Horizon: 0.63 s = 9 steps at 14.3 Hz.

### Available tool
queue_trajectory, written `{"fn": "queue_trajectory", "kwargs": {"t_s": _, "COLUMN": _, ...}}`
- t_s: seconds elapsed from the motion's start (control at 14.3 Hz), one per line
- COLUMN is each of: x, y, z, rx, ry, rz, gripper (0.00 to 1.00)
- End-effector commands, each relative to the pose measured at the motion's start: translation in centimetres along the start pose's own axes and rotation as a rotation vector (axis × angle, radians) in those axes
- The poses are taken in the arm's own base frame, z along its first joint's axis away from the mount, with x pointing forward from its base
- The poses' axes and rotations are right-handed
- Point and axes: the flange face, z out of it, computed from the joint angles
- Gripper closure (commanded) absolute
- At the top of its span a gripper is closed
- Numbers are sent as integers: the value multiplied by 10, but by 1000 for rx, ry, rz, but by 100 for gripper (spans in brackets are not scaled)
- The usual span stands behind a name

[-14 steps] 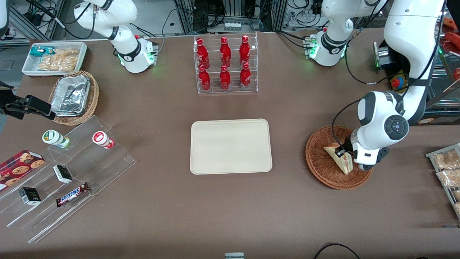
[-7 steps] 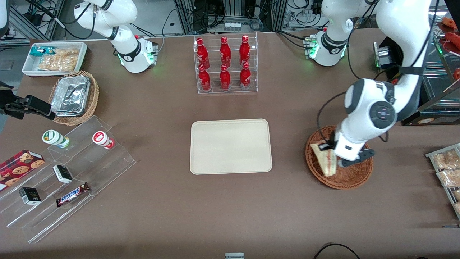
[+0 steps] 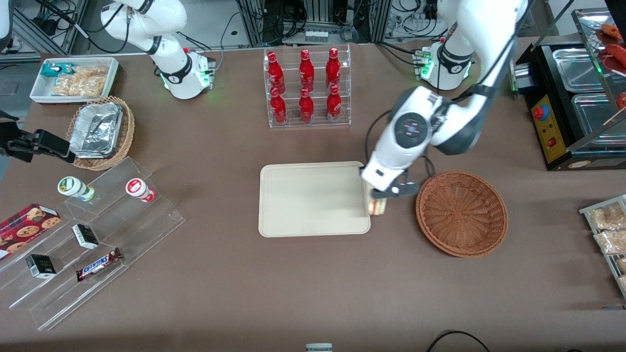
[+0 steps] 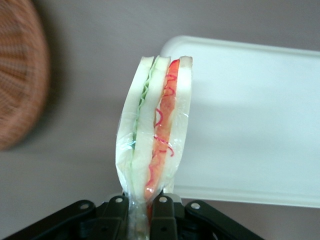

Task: Place sandwich from basket to tray
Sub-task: 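Carry the sandwich with the left gripper over the cream tray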

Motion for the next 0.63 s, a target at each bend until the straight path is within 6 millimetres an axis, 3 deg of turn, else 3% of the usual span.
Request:
{"fn": "queue_trajectory", "kwargs": {"t_s": 0.0, "x": -1, "y": 69, "z": 28, "rx": 51, "ry": 63, "rz": -57, "gripper": 87}}
{"fn": "queue_trajectory", "kwargs": {"t_s": 0.14, "x": -7, "y": 102, "z": 51, "rx": 87, "ry": 122, "rz": -92, "gripper": 85}}
{"fn": "queue_trajectory", "kwargs": {"t_s": 0.56, "x": -45, "y": 138, "z": 82, "rx": 107, "ry": 108, "rz": -32, "gripper": 80}}
